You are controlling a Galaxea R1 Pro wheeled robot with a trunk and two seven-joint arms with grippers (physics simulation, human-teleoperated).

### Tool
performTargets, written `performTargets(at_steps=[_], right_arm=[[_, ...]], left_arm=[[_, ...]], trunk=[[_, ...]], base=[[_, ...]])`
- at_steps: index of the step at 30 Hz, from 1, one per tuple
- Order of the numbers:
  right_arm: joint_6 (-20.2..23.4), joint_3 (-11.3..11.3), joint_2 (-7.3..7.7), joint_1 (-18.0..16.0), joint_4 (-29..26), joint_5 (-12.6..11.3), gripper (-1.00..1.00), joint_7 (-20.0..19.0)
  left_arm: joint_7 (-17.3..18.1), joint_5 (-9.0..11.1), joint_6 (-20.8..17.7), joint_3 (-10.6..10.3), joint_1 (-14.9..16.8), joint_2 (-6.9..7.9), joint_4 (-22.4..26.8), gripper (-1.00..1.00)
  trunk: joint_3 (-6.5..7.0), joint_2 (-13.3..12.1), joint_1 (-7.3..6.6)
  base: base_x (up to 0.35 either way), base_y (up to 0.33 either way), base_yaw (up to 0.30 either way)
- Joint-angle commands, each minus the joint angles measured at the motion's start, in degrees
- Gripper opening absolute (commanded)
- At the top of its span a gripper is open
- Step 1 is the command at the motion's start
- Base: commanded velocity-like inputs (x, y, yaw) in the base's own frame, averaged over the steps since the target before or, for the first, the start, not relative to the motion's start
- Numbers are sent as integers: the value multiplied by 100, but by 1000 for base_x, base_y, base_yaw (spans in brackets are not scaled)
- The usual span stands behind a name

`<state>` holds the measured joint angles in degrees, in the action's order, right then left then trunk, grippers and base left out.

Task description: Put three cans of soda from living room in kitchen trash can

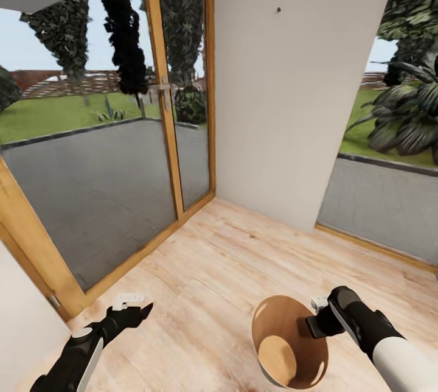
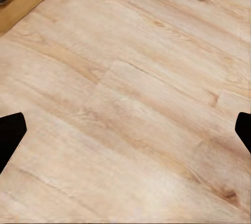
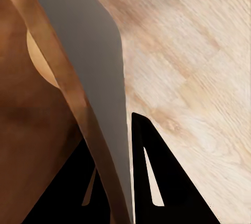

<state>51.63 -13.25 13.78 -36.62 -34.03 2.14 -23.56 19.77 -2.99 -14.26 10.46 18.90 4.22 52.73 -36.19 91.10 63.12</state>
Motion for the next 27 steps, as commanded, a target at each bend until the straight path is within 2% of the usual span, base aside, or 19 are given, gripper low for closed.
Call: performTargets(at_steps=[1,17,27], right_arm=[[26,9,-10,-3,-3,-137,-100,-33],[23,-11,-51,-3,2,-135,-100,-26],[27,-11,-130,-3,2,-103,-100,6]], left_arm=[[0,0,-1,0,0,0,0,100],[8,0,-7,0,0,0,-3,100],[13,-8,-7,0,0,0,-7,100]], trunk=[[1,0,0],[1,0,0],[1,0,0]], base=[[-198,132,243],[-252,170,244],[-265,176,244]])
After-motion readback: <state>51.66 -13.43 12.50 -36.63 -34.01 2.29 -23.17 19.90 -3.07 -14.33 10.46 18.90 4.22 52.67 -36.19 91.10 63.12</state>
